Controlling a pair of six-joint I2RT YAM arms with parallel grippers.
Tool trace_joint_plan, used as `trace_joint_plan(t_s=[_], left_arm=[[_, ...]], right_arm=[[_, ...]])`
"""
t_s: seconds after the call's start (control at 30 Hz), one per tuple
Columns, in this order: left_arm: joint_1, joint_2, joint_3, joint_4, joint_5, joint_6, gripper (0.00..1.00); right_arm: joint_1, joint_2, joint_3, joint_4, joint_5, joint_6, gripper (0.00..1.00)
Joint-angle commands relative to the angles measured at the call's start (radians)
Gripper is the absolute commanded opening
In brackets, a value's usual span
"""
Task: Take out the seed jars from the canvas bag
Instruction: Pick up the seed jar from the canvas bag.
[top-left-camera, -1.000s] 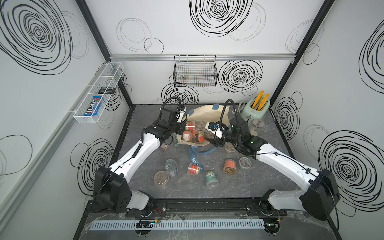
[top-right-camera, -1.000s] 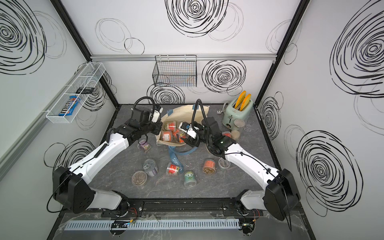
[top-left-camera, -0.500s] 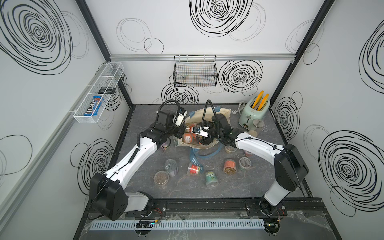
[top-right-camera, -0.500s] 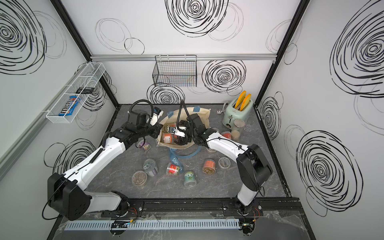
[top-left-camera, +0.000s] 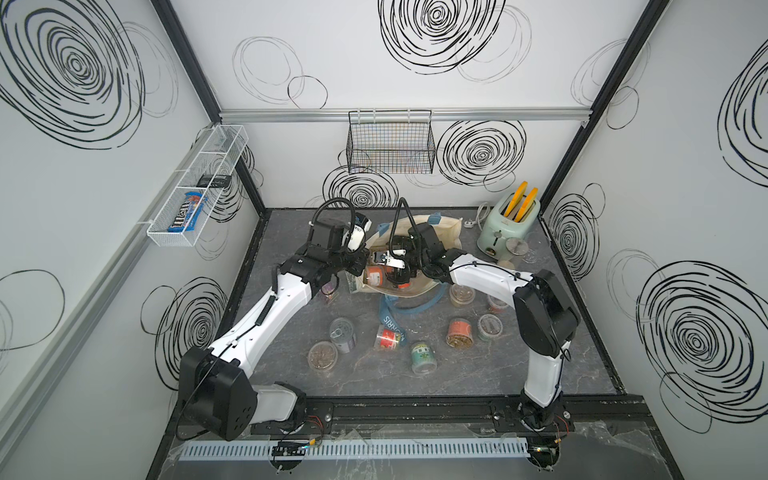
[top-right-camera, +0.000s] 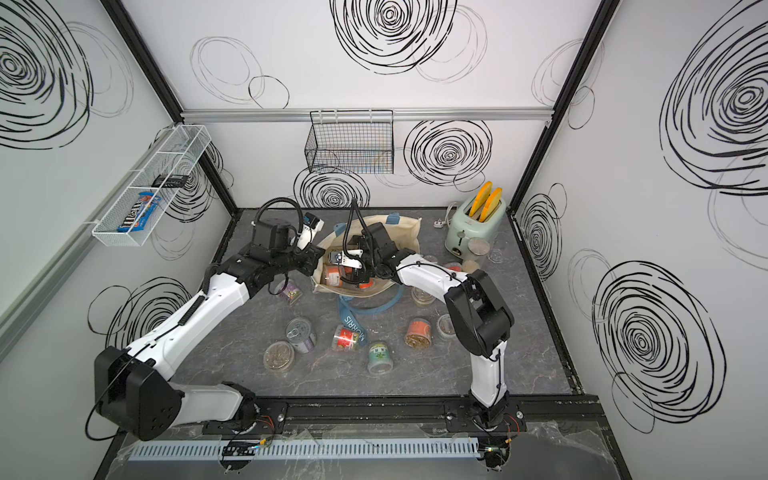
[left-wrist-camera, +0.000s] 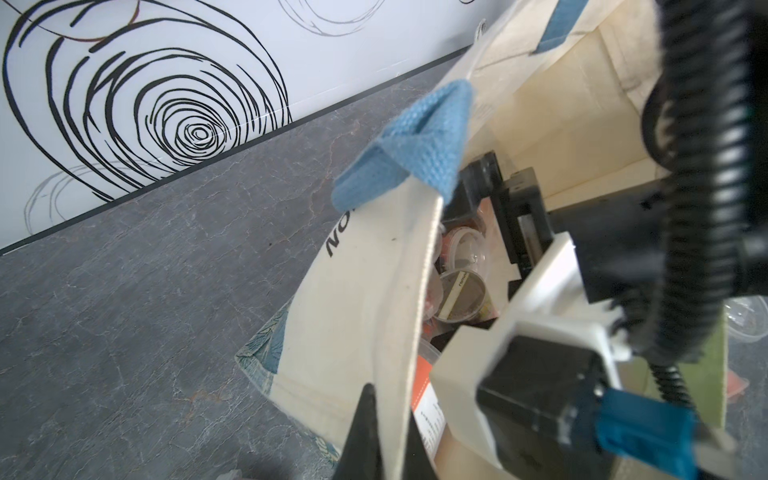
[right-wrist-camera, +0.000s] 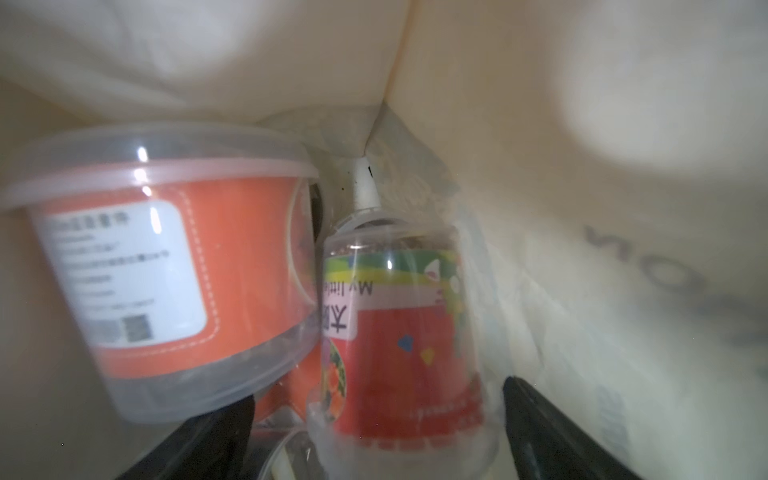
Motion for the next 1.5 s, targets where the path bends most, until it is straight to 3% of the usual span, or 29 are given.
trace_joint_plan(t_s=[0.0,0.33,0.5,0.7,1.1,1.47], left_arm=[[0.012,-0.052,0.025,0.114,0.068,-0.014,0.0],[0.02,-0.051,0.026,0.106,0.096,-0.021,0.0],[0.032,-0.058,0.022,0.102,0.111,-0.021,0.0],[0.042,-0.062,0.015,0.103,0.113,-0.021,0.0],[0.063,-0.07,0.008,0.107,0.11,-0.031,0.0],[0.074,-0.064,0.016,0.086,0.092,-0.033,0.0]], right_arm=[[0.005,0.02,0.038,-0.016,0.011,-0.027,0.96],[0.018,0.067,0.043,0.024,-0.006,-0.079,0.87],[0.019,0.049,-0.004,0.073,-0.017,-0.135,0.88],[0.015,0.03,-0.011,0.066,-0.008,-0.151,0.78],[0.005,-0.117,-0.084,0.122,-0.023,-0.084,0.75],[-0.009,-0.327,-0.153,0.045,-0.07,0.019,0.75]])
